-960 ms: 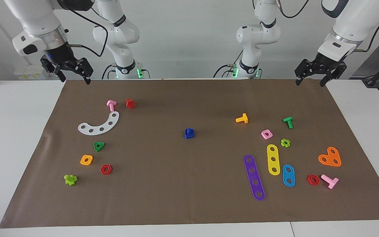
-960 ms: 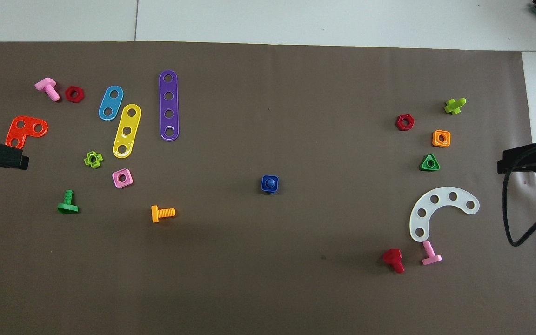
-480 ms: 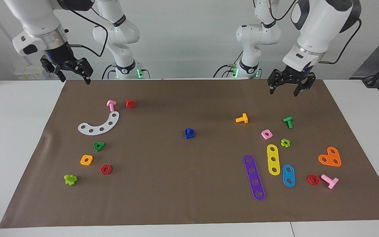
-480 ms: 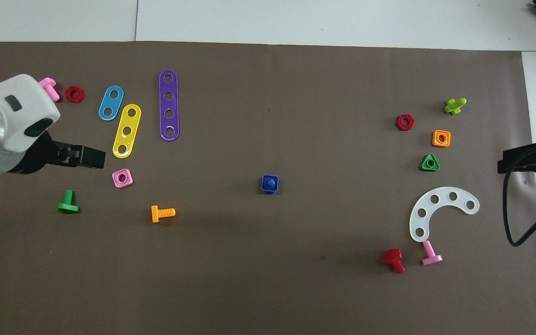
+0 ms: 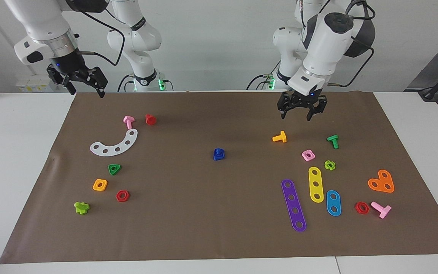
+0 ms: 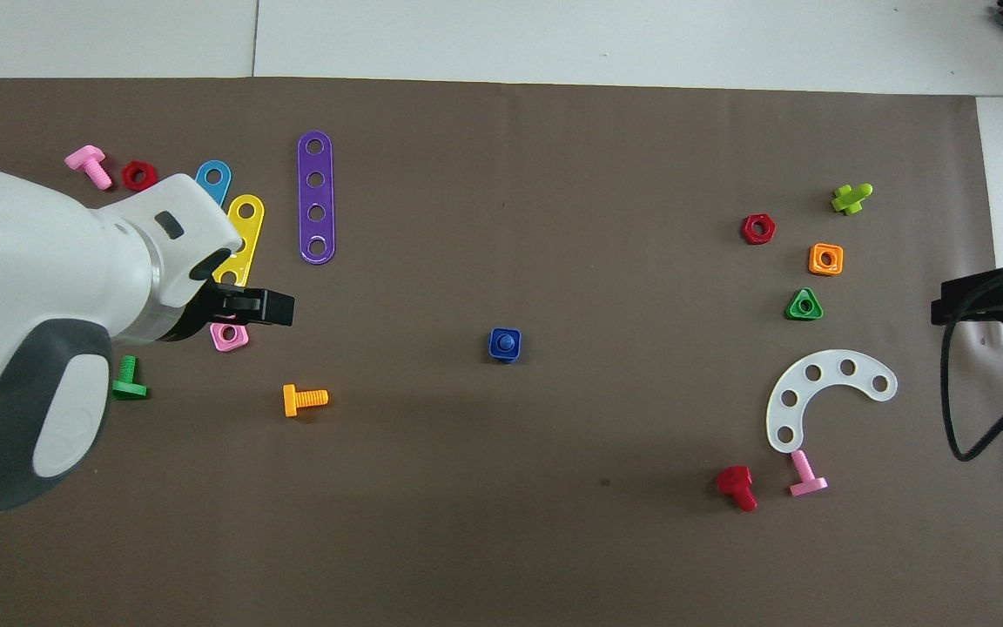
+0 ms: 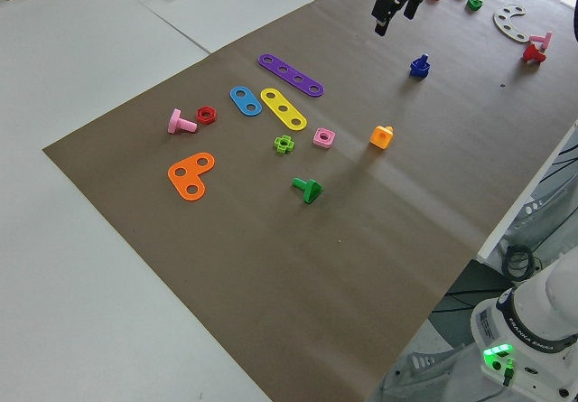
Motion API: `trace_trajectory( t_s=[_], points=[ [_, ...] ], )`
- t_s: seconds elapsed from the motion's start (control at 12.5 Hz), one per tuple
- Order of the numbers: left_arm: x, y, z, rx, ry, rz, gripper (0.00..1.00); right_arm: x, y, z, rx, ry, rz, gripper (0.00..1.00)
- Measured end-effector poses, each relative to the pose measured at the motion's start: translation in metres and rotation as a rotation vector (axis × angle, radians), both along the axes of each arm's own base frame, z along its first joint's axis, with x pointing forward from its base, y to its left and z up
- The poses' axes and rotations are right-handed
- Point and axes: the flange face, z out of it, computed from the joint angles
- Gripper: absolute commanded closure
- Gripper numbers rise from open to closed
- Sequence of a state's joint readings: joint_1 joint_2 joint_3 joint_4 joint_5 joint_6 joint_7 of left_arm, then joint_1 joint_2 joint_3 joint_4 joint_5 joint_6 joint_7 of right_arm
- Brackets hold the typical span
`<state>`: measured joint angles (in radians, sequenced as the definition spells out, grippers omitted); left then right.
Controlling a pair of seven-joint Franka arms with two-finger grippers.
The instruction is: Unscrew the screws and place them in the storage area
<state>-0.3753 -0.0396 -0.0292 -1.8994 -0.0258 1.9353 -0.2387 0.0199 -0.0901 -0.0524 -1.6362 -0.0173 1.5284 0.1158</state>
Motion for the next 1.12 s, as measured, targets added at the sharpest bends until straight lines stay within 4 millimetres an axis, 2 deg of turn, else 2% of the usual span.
trace_trajectory(
  t_s=[0.24, 0.4, 0.8, 1.12],
  points=[
    [-0.007, -0.055, -0.031, -0.003, 0.001, -0.039, 0.02, 0.0, 0.0, -0.001, 0.0, 0.002, 0.0, 0.0],
    [-0.008, -0.079, -0.046, -0.015, -0.018, -0.069, 0.01, 0.0, 0.0, -0.001, 0.0, 0.002, 0.0, 0.0],
    [-0.028, -0.127, -0.06, -0.028, -0.029, -0.107, 0.01, 0.0, 0.0, -0.001, 0.0, 0.002, 0.0, 0.0],
    [-0.035, -0.167, -0.106, -0.036, -0.024, -0.097, 0.01, 0.0, 0.0, -0.001, 0.0, 0.003, 0.0, 0.0]
  ],
)
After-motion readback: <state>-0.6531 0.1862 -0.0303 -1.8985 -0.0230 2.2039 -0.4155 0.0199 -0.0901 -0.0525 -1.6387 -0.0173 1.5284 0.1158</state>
